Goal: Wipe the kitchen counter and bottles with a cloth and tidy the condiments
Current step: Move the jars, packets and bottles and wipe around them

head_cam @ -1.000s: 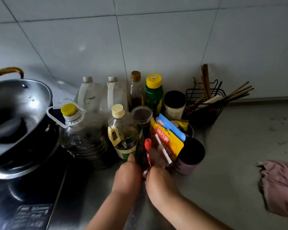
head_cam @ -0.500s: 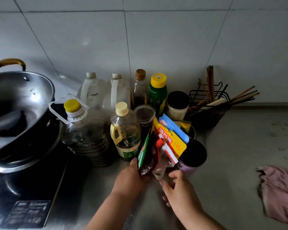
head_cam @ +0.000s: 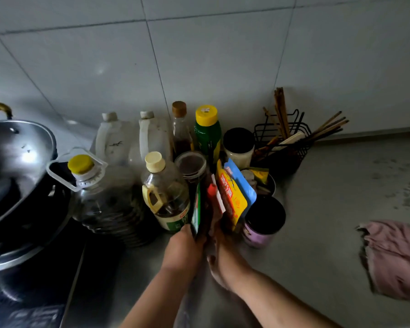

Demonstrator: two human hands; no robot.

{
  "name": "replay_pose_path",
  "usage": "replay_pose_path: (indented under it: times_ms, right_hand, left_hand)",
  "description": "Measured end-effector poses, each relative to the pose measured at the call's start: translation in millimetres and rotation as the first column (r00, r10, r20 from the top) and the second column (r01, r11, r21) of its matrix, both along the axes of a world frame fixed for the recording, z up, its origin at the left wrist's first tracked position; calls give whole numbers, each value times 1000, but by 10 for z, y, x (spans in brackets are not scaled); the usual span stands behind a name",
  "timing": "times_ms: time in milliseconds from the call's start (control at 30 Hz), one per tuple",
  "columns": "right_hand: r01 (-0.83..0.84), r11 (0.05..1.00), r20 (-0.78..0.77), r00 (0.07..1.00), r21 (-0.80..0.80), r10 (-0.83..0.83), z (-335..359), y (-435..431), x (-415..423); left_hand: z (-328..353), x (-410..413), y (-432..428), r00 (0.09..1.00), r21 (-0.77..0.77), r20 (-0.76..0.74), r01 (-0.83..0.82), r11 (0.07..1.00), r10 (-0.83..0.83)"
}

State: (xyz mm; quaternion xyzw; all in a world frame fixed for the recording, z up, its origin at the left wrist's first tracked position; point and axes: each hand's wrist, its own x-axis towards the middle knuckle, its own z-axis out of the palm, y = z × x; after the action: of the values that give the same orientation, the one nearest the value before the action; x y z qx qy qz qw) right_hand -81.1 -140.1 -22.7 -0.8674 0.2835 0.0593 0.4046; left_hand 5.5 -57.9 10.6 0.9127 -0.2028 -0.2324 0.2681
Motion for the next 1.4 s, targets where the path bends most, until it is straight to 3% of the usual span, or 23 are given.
replay_pose_path:
  times_ms: [167, 333, 400, 567, 700, 833, 933, 1067, 1167, 1267, 1400]
  right_hand:
    - [87, 995, -24, 996, 51, -86, -10, -96, -195]
    - [468, 881, -81, 883, 71, -462, -163, -345, -548]
    - [489, 871, -91, 870, 38, -485, -151, -422, -592]
    - [354, 933, -110, 927, -60, -358, -117, -524, -598]
    - [505, 863, -132, 855, -10, -502, -137, -676, -682]
    - [666, 746, 28, 746, -8, -665, -58, -889, -776]
    - [588, 800, 221, 770, 122, -599, 5, -1006, -738]
    - [630, 755, 250, 713, 183, -655, 58, -929, -730]
    - [735, 676, 381, 611, 53, -694, 355, -965, -746]
    - [778, 628, 585, 517, -18, -624, 892, -1102, -649]
    - [592, 803, 792, 460, 65, -403, 1705, -1153, -300]
  left_hand:
    - [-53, -47, 57, 1000, -12, -11, -22, 1000, 22]
    - [-88, -80, 78, 998, 66, -25, -59, 996, 60]
    - [-87, -89, 40, 997, 89, -33, -63, 994, 66]
    - [-68, -101, -52, 994, 46, -89, -58, 997, 62]
    - [-60, -80, -6, 992, 117, -103, -63, 991, 76]
    - [-35, -53, 68, 982, 176, -171, -50, 983, 81]
    - [-4, -56, 89, 978, 201, -194, -36, 979, 76]
    - [41, -38, 116, 980, 174, -192, -25, 984, 59]
    - [98, -30, 143, 994, 193, -112, 13, 981, 9]
    - [128, -14, 195, 995, 176, -91, -21, 984, 37]
    - [183, -19, 244, 996, 168, -72, -43, 985, 56]
